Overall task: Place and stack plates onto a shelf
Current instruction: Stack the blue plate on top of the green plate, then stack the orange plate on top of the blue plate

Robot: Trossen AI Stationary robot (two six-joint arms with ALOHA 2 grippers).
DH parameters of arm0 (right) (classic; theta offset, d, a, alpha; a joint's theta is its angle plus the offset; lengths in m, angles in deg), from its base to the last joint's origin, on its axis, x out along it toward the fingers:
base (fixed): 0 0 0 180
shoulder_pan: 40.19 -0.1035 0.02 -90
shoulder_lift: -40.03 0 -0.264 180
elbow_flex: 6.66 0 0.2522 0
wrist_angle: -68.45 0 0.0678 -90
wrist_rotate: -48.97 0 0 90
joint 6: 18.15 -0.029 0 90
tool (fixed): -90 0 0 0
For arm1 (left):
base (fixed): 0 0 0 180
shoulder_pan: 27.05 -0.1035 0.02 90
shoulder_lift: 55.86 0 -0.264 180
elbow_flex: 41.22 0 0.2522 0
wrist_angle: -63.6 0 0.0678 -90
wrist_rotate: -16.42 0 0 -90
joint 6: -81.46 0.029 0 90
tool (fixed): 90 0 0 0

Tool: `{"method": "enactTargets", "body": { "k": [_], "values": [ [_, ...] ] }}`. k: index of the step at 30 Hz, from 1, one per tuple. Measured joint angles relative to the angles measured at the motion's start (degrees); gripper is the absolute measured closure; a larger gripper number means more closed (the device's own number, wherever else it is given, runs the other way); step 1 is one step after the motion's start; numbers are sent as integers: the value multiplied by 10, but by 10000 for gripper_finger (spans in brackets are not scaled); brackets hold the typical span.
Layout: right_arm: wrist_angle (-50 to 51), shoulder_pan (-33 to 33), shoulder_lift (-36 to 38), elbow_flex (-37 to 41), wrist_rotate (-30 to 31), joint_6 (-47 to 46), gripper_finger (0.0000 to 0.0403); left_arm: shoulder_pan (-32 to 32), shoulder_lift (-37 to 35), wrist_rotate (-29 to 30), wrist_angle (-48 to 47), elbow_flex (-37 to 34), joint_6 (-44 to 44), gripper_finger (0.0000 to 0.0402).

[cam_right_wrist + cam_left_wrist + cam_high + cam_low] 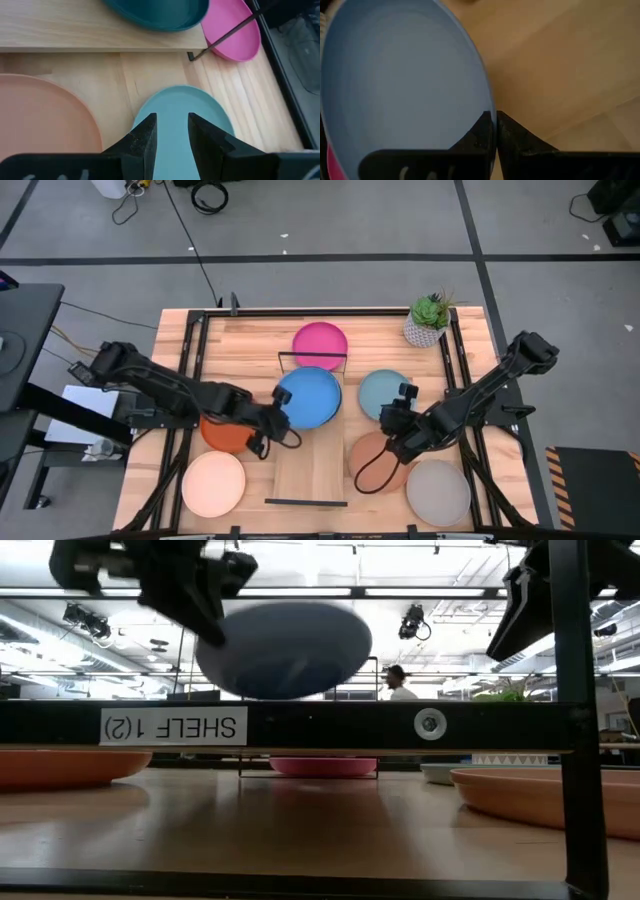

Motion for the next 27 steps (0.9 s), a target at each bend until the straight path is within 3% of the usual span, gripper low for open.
{"method": "enactTargets", "body": {
  "k": [5,15,19,24,27],
  "values": [
    [-54,13,16,28,-13,21,287,0,35,46,-2,0,29,361],
    [-92,17,14,37,-13,29,287,8,28,84,-11,15,-4,224],
    [-120,17,11,37,-3,28,287,19,18,72,-92,44,-105,204],
    [-157,15,10,37,0,28,287,24,10,-21,-190,54,-323,211],
    [-166,14,10,37,18,33,287,35,10,-39,-228,38,-447,217]
  ]
}}
